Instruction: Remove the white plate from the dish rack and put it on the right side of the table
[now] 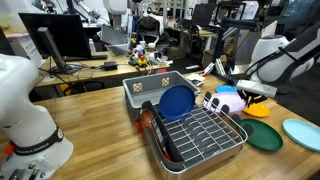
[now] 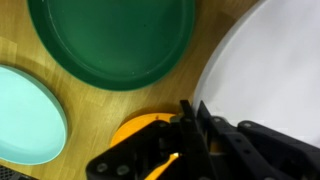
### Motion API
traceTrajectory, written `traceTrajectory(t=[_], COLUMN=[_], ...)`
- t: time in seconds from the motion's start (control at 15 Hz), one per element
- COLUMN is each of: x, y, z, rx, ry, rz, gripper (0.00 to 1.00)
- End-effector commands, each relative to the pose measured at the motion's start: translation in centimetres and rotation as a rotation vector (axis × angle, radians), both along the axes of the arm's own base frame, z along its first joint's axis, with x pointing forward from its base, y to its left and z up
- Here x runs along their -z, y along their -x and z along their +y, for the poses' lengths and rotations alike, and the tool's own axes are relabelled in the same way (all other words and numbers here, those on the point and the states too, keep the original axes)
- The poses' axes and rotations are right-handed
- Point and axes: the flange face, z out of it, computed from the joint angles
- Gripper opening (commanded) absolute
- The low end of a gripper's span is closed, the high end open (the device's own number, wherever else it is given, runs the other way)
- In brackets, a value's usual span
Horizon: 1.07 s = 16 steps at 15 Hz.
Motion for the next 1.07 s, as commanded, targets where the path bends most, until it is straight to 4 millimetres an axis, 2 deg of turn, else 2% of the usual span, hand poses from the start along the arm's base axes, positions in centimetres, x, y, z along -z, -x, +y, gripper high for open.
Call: traceTrajectory(t=[0.0, 0.33, 0.53, 0.6, 0.73, 0.8, 0.87, 1.0], x=[1.0, 1.0, -0.6, -1.7, -4.4, -2.7, -3.9, -4.7], y=[0.5, 0.6, 0.0, -0.1, -0.3, -1.0, -1.2, -0.9], z=[0.4, 0.7, 0.7, 0.8, 1.0, 1.1, 1.1, 1.1], rx=[-0.04, -0.059, -0.074, -0.077, -0.083, -0.065, -0.068, -0.069], ry=[-0.02, -0.021, -0.024, -0.024, -0.034, -0.012, -0.015, -0.018], rz=[0.063, 0.073, 0.03, 0.005, -0.038, -0.02, -0.039, -0.045], gripper=[0.37, 0.73, 0.93, 0.99, 1.0, 0.98, 1.0, 1.0])
